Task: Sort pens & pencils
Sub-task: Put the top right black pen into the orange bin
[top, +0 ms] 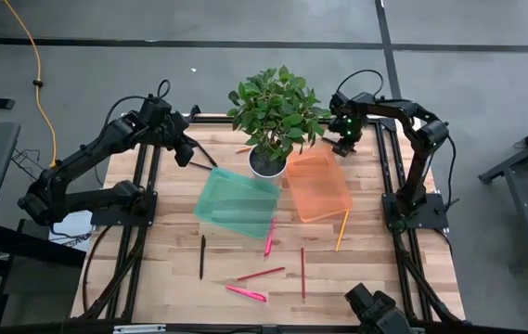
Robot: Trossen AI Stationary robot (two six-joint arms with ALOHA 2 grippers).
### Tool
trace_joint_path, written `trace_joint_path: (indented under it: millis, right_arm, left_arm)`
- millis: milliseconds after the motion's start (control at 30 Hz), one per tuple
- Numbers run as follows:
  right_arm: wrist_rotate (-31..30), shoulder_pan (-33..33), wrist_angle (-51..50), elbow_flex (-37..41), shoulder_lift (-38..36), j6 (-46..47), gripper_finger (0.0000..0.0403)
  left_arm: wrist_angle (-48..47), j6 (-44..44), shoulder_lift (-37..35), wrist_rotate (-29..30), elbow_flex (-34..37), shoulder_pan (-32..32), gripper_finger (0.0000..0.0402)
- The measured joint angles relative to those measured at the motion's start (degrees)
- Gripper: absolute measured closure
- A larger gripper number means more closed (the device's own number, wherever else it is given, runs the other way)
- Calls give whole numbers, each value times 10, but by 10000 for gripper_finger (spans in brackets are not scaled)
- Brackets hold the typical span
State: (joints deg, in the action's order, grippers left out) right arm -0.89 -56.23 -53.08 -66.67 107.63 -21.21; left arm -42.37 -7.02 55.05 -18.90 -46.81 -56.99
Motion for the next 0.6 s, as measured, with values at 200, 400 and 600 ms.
trace_joint_path:
  millis: [200,400,600]
  right_arm:
    - [0,0,0,0,0,2,372]
    - [0,0,0,0,-1,8,396]
    - [-2,0,-1,-3,-1,22,397]
  left_arm:
    - [0,-1,0,0,0,0,378]
    - [0,-2,0,0,0,0,378]
    - [0,-2,0,0,0,0,378]
